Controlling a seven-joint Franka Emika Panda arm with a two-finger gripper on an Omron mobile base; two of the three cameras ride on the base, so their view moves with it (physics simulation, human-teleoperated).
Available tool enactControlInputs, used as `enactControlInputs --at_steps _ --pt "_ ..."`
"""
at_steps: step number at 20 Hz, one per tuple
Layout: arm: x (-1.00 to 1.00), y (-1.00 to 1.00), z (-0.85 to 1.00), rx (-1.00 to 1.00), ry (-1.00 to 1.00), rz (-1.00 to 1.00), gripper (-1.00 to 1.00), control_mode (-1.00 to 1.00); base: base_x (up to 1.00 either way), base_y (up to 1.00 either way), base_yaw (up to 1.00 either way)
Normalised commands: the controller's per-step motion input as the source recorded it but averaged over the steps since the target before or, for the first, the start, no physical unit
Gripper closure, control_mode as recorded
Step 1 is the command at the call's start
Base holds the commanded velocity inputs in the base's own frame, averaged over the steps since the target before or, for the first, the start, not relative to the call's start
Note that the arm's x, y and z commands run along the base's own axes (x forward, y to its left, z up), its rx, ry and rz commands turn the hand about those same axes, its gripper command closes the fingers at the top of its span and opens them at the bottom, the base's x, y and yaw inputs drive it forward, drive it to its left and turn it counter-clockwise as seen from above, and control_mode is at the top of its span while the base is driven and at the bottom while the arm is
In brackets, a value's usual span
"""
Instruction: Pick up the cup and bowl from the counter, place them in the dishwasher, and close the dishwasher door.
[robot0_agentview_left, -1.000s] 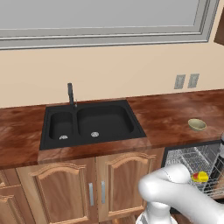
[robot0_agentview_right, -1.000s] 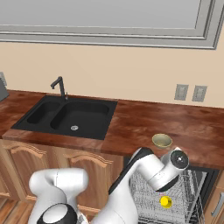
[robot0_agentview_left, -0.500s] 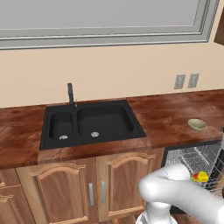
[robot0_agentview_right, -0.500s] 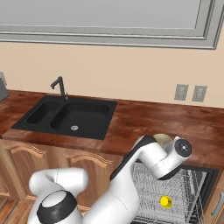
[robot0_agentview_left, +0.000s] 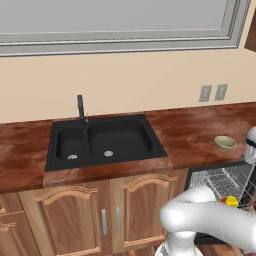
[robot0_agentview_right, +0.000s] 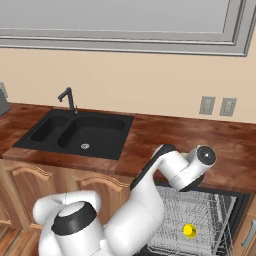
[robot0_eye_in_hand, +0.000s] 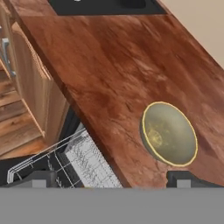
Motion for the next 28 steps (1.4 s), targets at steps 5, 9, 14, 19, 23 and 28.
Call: enactControlInputs --at_steps 5,9,14,19,23,28 --pt "0.25 0.07 0.0 0.0 0.0 0.03 -1.0 -1.0 0.0 0.0 0.0" --pt "0.1 0.08 -0.01 0.0 0.0 0.07 -1.0 -1.0 0.0 0.0 0.0" --pt "0.14 0.07 -0.09 0.0 0.0 0.06 -1.0 -1.0 0.0 0.0 0.0" --pt "0.22 0.1 -0.13 0.0 0.0 0.03 -1.0 -1.0 0.0 0.0 0.0" --pt "0.27 0.08 -0.17 0.0 0.0 0.0 -1.0 -1.0 0.0 0.0 0.0" --pt "0.33 0.0 -0.28 0.0 0.0 0.0 -1.0 -1.0 0.0 0.0 0.0"
